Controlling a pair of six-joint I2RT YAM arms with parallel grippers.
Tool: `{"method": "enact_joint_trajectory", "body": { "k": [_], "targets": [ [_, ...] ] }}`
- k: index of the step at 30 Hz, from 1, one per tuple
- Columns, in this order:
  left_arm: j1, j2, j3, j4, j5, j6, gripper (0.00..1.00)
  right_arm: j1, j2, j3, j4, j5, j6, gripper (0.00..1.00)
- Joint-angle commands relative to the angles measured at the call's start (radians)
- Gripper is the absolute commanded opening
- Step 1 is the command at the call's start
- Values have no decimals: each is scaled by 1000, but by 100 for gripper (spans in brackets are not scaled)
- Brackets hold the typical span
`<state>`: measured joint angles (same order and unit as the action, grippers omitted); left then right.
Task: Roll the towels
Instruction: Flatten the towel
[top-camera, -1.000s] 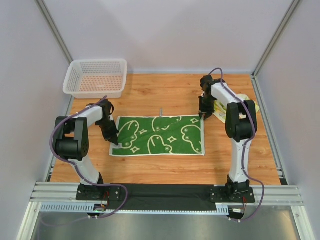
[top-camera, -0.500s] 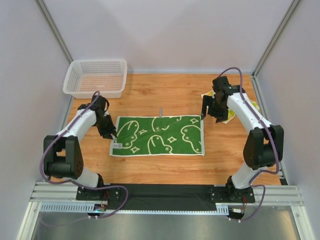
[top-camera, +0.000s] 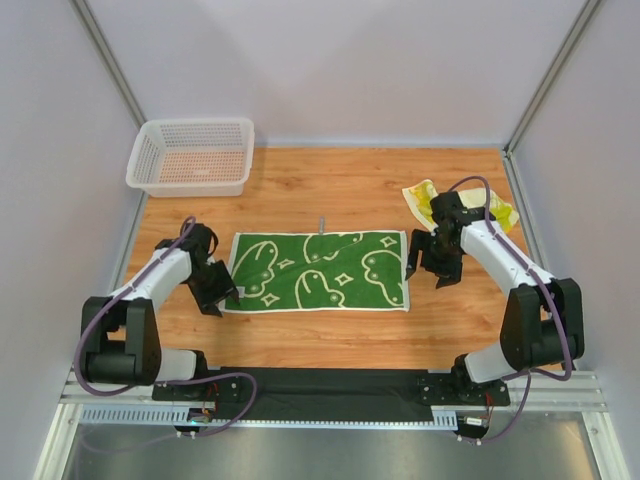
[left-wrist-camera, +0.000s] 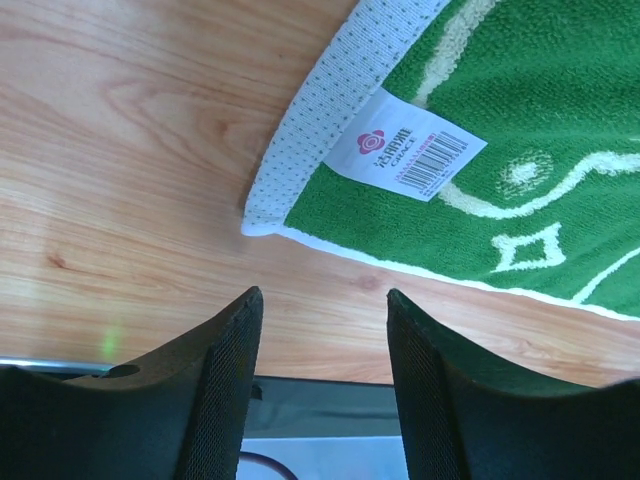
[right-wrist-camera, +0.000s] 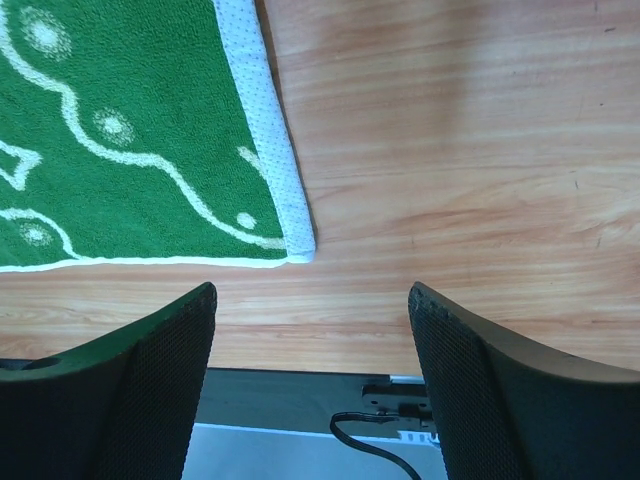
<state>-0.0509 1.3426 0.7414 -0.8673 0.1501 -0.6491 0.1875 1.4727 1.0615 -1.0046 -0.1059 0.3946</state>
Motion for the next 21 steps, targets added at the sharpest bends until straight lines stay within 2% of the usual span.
{"method": "enact_joint_trajectory", "body": {
  "k": [1, 8, 12, 17, 21],
  "targets": [
    [3, 16, 3, 13, -20, -26, 60, 0, -32, -18, 29, -8, 35, 79],
    [5, 21, 18, 20, -132, -32, 60, 1, -22, -5, 32, -22, 32, 79],
    [6, 78, 39, 50, -187, -23, 59, 0, -20, 3, 18, -23, 17, 79],
    [6, 132, 46, 86, -199, -1, 54, 1, -28, -8, 30, -61, 21, 78],
    [6, 161, 36, 122, -207, 8, 45, 1, -26, -27, 52, -81, 27, 78]
  ]
}}
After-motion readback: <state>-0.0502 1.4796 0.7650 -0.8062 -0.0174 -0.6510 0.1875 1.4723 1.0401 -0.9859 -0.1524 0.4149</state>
